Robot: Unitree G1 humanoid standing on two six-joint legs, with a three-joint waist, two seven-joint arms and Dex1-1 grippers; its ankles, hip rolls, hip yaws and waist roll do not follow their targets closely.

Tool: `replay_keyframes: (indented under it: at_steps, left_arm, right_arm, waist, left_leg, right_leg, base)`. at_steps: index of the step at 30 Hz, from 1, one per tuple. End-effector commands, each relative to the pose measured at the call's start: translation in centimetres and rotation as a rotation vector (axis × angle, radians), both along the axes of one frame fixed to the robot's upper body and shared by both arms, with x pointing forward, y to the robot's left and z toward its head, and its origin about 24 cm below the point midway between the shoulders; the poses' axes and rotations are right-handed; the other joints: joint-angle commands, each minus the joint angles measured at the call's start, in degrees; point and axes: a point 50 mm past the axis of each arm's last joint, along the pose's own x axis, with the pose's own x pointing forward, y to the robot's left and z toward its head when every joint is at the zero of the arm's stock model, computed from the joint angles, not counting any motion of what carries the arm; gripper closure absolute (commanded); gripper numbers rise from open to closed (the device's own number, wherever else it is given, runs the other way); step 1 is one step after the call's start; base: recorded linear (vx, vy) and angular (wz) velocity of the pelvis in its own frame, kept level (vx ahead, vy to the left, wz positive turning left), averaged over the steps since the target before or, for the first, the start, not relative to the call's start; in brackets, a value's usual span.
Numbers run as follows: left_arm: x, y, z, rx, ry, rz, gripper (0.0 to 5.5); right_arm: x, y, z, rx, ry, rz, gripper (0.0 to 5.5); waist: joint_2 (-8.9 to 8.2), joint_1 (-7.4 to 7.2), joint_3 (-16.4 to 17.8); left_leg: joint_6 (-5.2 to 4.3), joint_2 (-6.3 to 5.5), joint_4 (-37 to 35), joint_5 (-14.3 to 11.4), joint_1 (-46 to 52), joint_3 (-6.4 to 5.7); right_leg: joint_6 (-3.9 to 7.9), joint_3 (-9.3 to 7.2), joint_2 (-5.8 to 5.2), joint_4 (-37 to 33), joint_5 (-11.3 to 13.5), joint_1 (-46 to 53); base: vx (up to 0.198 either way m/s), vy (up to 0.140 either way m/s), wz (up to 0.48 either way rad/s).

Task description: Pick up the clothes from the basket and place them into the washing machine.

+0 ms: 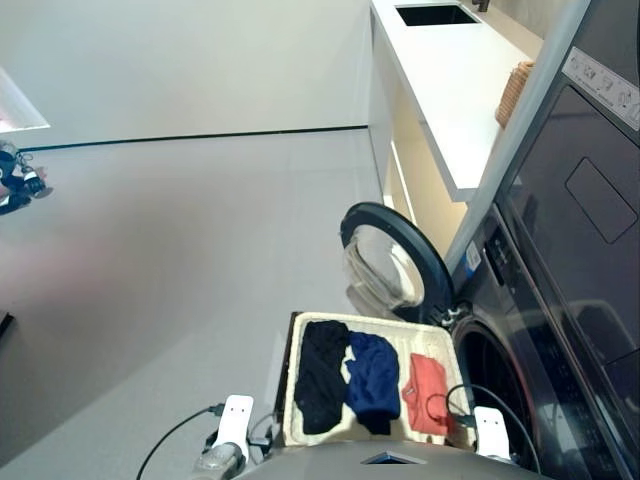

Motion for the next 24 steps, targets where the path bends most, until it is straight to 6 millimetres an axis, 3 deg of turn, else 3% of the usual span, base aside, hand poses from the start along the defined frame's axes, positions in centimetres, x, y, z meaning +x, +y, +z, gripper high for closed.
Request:
replay_keyframes:
  at_steps: [1,9,11,13,16,17,18,19,21,22,23,24]
  left_arm:
    - [3.2,0.3,0.6,0.014,-0.068,-0.013,0.0]
    - [3.9,0.1,0.8,0.038,-0.095,0.011,0.0]
    - [6.1,-0.2,1.6,0.081,-0.198,-0.017,0.0]
    - [8.6,-1.5,3.0,0.006,-0.339,0.061,0.0]
    - [10.2,-2.7,4.2,-0.039,-0.429,0.021,0.0]
    - [12.0,-3.6,5.7,-0.058,-0.522,-0.024,0.0]
    - [12.0,-3.6,5.7,-0.058,-0.522,-0.024,0.0]
    - [13.9,-4.5,7.4,-0.063,-0.619,-0.066,0.0]
    - [14.5,-4.7,8.0,-0.069,-0.646,-0.065,0.0]
    - [15.7,-5.3,8.9,-0.072,-0.69,-0.069,0.0]
    - [15.7,-5.3,8.9,-0.072,-0.69,-0.069,0.0]
    - [16.6,-5.8,9.7,-0.069,-0.728,-0.079,0.0]
  right_arm:
    - [3.0,0.4,0.3,0.005,-0.05,0.012,0.0]
    - [3.1,0.4,0.2,-0.053,-0.031,0.051,0.0]
    - [4.2,0.7,0.5,-0.094,-0.068,0.09,0.0]
    - [5.8,1.4,1.1,-0.104,-0.167,0.121,0.0]
    - [7.1,1.8,1.7,-0.131,-0.225,0.182,0.0]
    - [8.9,2.0,2.7,-0.166,-0.298,0.226,0.0]
    - [8.9,2.0,2.7,-0.167,-0.298,0.226,0.0]
    - [11.7,3.1,4.6,-0.155,-0.447,0.244,0.0]
    - [12.7,3.6,5.5,-0.14,-0.505,0.257,0.0]
    - [15.0,4.9,7.7,-0.102,-0.645,0.276,0.0]
    - [15.0,4.9,7.7,-0.103,-0.645,0.276,0.0]
    - [16.3,6.1,9.9,-0.053,-0.774,0.273,0.0]
  waist:
    - [-3.0,0.13,3.9]
    - [-3.14,0.28,4.2]
    - [-3.2,0.43,4.5]
    - [-3.16,0.29,5.8]
    - [-3.05,0.13,6.7]
    - [-2.81,-0.09,7.9]
    - [-2.82,-0.09,7.9]
    - [-2.54,-0.55,9.5]
    - [-2.45,-0.65,10.3]
    - [-2.31,-1.03,11.7]
    - [-2.3,-0.98,11.7]
    - [-2.36,-1.45,13.0]
  left_leg:
    - [-0.62,-1.68,-0.1,-2.8,3.7,3.68]
    - [-0.51,-1.7,-0.1,-2.8,3.6,3.17]
    - [-0.48,-1.71,-0.1,-2.7,3.4,2.95]
    - [-0.45,-1.58,-0.1,-2.2,2.8,2.48]
    - [-0.38,-1.59,-0.1,-2.0,2.5,2.2]
    - [-0.35,-1.61,-0.1,-1.6,1.8,1.9]
    - [-0.35,-1.61,-0.1,-1.6,1.8,1.9]
    - [-0.33,-1.47,-0.1,-1.0,0.7,1.8]
    - [-0.3,-1.37,-0.1,-0.7,0.1,1.89]
    - [-0.26,-1.31,-0.1,-0.3,-1.0,2.26]
    - [-0.26,-1.3,-0.1,-0.3,-1.1,2.3]
    - [-0.31,-1.19,-0.1,0.1,-1.9,2.75]
  right_leg:
    - [3.38,-3.29,-4.7,-0.1,5.2,-1.1]
    - [3.23,-3.42,-4.69,-0.1,5.2,-1.0]
    - [3.16,-3.53,-4.66,-0.1,5.2,-0.9]
    - [3.19,-3.6,-4.57,0.3,5.2,-1.3]
    - [3.28,-3.76,-4.7,0.7,5.3,-1.7]
    - [3.3,-3.58,-4.65,1.3,5.4,-2.6]
    - [3.29,-3.57,-4.65,1.3,5.4,-2.6]
    - [3.27,-3.07,-4.5,2.0,5.5,-4.2]
    - [3.29,-2.8,-4.44,2.4,5.6,-5.2]
    - [3.34,-2.22,-4.33,3.0,5.9,-7.3]
    - [3.34,-2.18,-4.32,3.1,5.9,-7.4]
    - [3.24,-1.51,-4.06,3.5,6.2,-8.8]
  base:
    - [0.0,0.0,0.0]
    - [0.0,0.0,0.0]
    - [0.0,0.0,0.0]
    - [-0.057,-0.012,0.042]
    - [-0.048,-0.002,0.051]
    - [-0.07,0.001,0.05]
    - [-0.132,0.003,0.021]
    - [-0.125,0.003,0.014]
    - [-0.126,0.007,0.001]
    - [-0.08,0.01,-0.019]
    - [-0.127,0.003,-0.075]
    - [-0.066,-0.006,-0.119]
